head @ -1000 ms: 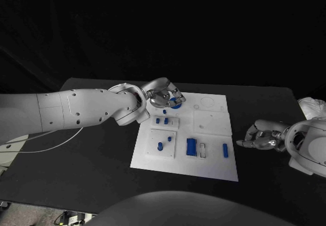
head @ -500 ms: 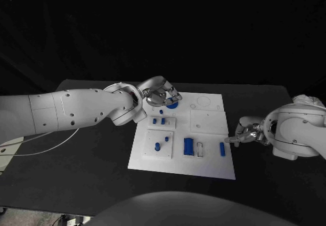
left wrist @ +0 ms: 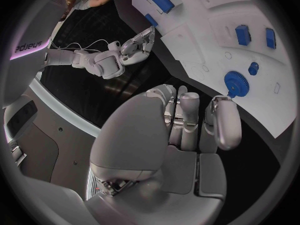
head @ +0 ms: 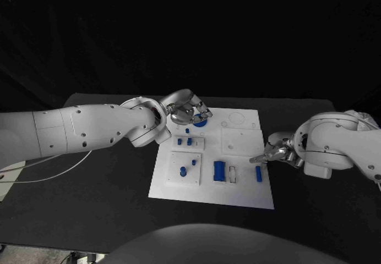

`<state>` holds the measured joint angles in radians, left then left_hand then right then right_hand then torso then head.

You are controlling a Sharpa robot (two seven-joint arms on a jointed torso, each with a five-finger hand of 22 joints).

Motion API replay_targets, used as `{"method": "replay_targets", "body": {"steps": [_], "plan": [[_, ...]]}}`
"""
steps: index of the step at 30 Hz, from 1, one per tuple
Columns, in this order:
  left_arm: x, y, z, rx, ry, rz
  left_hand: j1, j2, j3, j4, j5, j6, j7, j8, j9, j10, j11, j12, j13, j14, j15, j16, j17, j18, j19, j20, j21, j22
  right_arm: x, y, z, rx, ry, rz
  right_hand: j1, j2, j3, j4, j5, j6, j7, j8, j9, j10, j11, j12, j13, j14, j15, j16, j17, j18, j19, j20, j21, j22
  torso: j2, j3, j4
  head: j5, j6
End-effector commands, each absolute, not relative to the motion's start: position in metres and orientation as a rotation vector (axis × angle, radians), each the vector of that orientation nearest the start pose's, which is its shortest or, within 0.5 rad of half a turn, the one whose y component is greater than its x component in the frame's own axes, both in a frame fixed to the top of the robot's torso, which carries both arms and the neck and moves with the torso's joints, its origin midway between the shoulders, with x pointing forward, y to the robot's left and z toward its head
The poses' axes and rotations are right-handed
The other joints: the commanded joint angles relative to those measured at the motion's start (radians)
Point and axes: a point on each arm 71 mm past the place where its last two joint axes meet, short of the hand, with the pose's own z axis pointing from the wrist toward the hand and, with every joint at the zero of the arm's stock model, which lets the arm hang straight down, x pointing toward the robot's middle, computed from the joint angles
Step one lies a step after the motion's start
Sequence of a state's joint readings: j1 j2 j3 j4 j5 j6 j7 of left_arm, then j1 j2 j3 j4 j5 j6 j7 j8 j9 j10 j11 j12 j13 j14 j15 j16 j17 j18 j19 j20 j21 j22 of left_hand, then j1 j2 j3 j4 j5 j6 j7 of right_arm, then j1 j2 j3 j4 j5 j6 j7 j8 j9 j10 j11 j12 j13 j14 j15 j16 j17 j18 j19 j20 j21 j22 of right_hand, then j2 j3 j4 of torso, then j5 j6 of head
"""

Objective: Assemble the parts on the task board

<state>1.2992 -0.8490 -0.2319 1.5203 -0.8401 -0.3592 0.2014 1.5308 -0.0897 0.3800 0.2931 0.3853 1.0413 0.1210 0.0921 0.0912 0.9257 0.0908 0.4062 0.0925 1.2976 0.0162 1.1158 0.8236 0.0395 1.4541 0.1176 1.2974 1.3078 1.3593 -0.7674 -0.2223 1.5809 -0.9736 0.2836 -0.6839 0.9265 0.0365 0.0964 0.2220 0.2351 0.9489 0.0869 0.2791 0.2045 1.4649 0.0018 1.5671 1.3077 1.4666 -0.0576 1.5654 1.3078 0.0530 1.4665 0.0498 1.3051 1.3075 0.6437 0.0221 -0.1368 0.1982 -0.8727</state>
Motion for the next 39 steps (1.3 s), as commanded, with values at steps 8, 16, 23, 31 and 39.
{"method": "replay_targets", "body": {"steps": [8,16,23,31,39], "plan": [[0.476,0.198,-0.200,-0.203,1.747,-1.076,0.003,0.000,0.001,-0.007,-0.003,0.008,0.003,0.007,0.001,0.010,-0.001,0.007,0.002,-0.005,-0.004,-0.002,0.000,0.020,-0.002,0.001,0.000,0.184,0.457,-0.168,-0.227,-0.042,2.626,0.221,0.028,-0.003,0.023,-0.066,0.103,0.015,0.004,-0.042,-0.005,0.106,0.010,0.004,0.263,0.104,0.006,0.005,0.263,0.011,-0.007,0.006,-0.033,0.177,0.000,0.0001,-0.0006,0.003,0.000],[0.477,0.198,-0.201,-0.203,1.757,-1.073,0.003,0.000,0.002,-0.006,-0.002,0.008,0.004,0.007,0.001,0.010,-0.001,0.008,0.002,-0.005,-0.004,-0.003,-0.002,0.020,-0.002,0.001,-0.001,0.184,0.458,-0.165,-0.229,-0.076,2.628,0.196,0.045,-0.002,0.044,-0.100,0.136,0.034,0.000,-0.051,0.005,0.106,0.006,0.004,0.263,0.104,0.003,0.005,0.263,0.013,-0.010,0.004,-0.049,0.173,0.000,-0.0006,-0.0002,0.001,0.000],[0.477,0.196,-0.201,-0.202,1.766,-1.074,0.003,0.000,0.002,-0.006,-0.002,0.008,0.004,0.007,0.001,0.010,-0.001,0.008,0.002,-0.005,-0.004,-0.003,-0.002,0.020,-0.002,0.001,-0.001,0.184,0.459,-0.166,-0.233,-0.088,2.625,0.176,0.056,-0.007,0.061,-0.127,0.145,0.047,-0.004,-0.055,0.020,0.106,0.003,0.004,0.263,0.104,-0.001,0.005,0.263,0.016,-0.012,0.001,-0.065,0.168,0.000,-0.0006,0.0003,-0.002,0.000],[0.477,0.194,-0.203,-0.202,1.777,-1.074,0.003,0.001,0.002,-0.006,-0.002,0.008,0.004,0.007,0.001,0.009,-0.001,0.008,0.003,-0.006,-0.004,-0.003,-0.002,0.020,-0.003,0.000,-0.003,0.183,0.453,-0.161,-0.245,-0.068,2.643,0.197,-0.003,-0.001,0.032,-0.116,-0.075,0.125,-0.041,0.025,0.140,0.106,-0.029,0.004,0.263,0.104,-0.028,0.005,0.263,0.015,-0.005,-0.022,-0.068,0.168,0.000,0.0007,0.0012,0.000,0.000],[0.477,0.194,-0.203,-0.202,1.784,-1.071,0.005,0.001,0.004,-0.006,-0.001,0.008,0.004,0.008,0.001,0.010,-0.001,0.009,0.003,-0.007,-0.003,-0.005,-0.005,0.021,-0.004,0.001,-0.005,0.183,0.451,-0.157,-0.248,-0.001,2.657,0.251,-0.035,0.018,0.019,-0.100,-0.097,0.104,-0.043,0.038,0.196,0.106,-0.032,0.004,0.263,0.104,-0.031,0.005,0.263,0.014,-0.002,-0.027,-0.068,0.170,0.000,-0.0009,-0.0004,0.001,0.000]]}}
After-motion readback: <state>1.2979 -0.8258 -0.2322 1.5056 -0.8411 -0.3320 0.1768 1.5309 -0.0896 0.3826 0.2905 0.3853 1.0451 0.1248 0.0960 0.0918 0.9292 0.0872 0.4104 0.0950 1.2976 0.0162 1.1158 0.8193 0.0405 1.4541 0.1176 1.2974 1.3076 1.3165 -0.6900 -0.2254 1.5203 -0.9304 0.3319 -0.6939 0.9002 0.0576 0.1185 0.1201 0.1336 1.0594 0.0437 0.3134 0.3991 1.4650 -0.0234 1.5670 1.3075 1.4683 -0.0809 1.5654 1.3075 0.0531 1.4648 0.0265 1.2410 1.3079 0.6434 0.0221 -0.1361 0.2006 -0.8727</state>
